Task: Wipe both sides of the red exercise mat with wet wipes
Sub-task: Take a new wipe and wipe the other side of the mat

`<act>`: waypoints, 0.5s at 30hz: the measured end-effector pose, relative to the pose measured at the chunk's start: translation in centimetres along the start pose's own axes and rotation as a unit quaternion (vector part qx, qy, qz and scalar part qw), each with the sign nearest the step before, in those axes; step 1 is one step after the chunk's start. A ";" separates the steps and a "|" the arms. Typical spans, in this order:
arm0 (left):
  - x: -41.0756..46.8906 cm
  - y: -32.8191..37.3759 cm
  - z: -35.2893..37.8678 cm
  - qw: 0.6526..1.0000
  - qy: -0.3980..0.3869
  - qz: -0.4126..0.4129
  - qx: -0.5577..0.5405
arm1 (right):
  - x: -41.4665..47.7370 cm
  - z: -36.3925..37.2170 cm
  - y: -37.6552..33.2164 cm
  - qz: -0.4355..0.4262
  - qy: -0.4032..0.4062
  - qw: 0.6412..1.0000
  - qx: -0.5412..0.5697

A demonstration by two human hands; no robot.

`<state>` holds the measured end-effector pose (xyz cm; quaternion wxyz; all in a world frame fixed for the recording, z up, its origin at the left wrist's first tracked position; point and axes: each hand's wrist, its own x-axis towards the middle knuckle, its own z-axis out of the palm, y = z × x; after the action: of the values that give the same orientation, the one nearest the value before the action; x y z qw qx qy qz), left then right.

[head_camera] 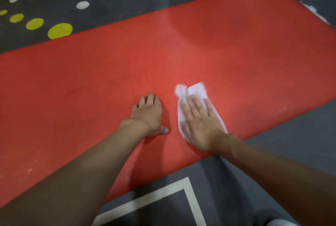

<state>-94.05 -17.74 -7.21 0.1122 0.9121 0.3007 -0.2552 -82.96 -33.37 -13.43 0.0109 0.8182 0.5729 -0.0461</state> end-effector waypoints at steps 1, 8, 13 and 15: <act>0.0 -0.3 -0.1 1.000 -0.023 0.006 -0.001 | -1.3 0.0 -0.1 -0.079 -0.010 0.997 -0.013; -1.0 -1.2 0.4 0.994 -0.072 -0.072 -0.044 | -2.7 0.4 1.5 0.090 0.024 0.995 -0.032; -1.3 -2.1 -0.1 0.995 -0.055 -0.061 -0.051 | -4.7 0.5 0.6 -0.168 -0.002 0.984 -0.057; -1.3 -2.8 -0.3 0.996 -0.054 -0.055 -0.041 | -3.6 0.1 2.6 -0.067 0.013 0.997 -0.047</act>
<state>-96.51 -16.02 -6.39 0.1510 0.8740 0.3537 -0.2971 -81.80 -37.63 -13.31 0.0389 0.7768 0.6284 -0.0092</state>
